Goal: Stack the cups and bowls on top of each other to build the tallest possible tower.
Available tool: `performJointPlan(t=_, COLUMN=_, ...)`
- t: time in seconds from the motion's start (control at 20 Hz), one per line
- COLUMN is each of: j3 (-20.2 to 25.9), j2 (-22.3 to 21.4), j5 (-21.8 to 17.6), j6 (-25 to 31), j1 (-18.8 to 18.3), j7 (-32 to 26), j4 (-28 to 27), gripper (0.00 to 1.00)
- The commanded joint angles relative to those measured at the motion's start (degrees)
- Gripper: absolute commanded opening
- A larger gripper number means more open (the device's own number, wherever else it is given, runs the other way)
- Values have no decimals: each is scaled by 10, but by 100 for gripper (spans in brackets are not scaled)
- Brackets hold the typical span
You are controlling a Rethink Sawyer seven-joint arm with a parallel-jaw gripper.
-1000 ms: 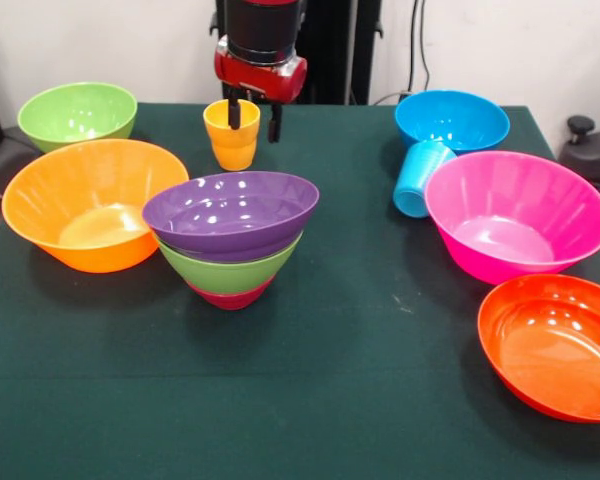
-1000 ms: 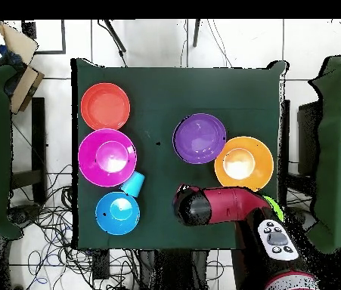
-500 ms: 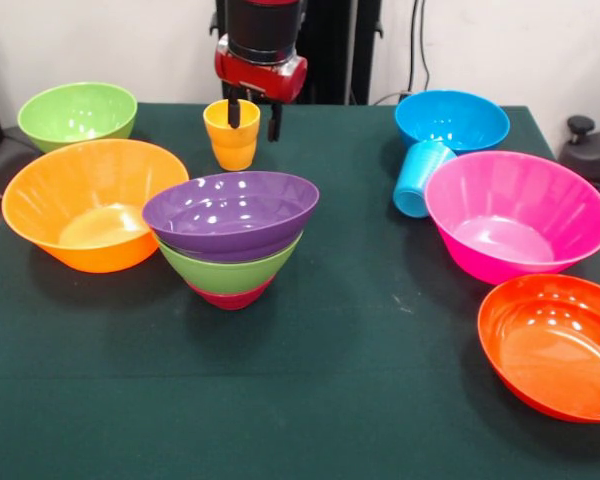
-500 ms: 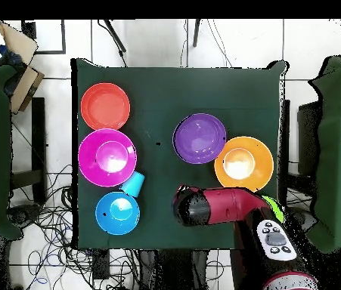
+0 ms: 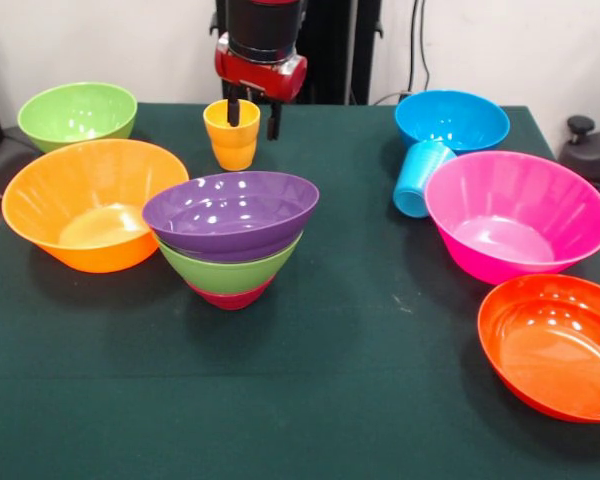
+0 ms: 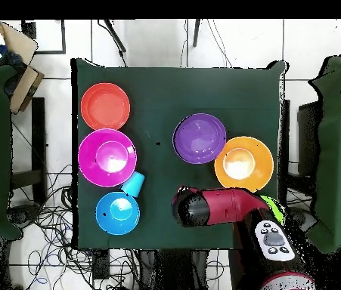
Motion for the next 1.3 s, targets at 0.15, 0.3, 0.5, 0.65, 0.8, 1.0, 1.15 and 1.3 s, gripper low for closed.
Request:
performJointPlan(t=0.15, j3=24, j2=3, j5=1, j6=15, j1=10, j7=0, j4=11, gripper=100)
performJointPlan(t=0.3, j3=19, j2=9, j5=-6, j6=4, j1=13, j7=4, j4=11, gripper=100)
performJointPlan(t=0.5, j3=7, j2=15, j5=-15, j6=-8, j1=20, j7=12, j4=18, gripper=100)
performJointPlan(t=0.65, j3=3, j2=20, j5=-15, j6=-15, j1=24, j7=18, j4=23, gripper=100)
performJointPlan(t=0.8, j3=1, j2=23, j5=-11, j6=-12, j1=27, j7=17, j4=22, gripper=100)
performJointPlan(t=1.0, j3=-2, j2=26, j5=-8, j6=-11, j1=29, j7=20, j4=28, gripper=100)
performJointPlan(t=1.15, j3=-8, j2=33, j5=-14, j6=-35, j1=32, j7=28, j4=37, gripper=100)
performJointPlan(t=1.3, j3=-11, j2=43, j5=-19, j6=-56, j1=33, j7=32, j4=37, gripper=100)
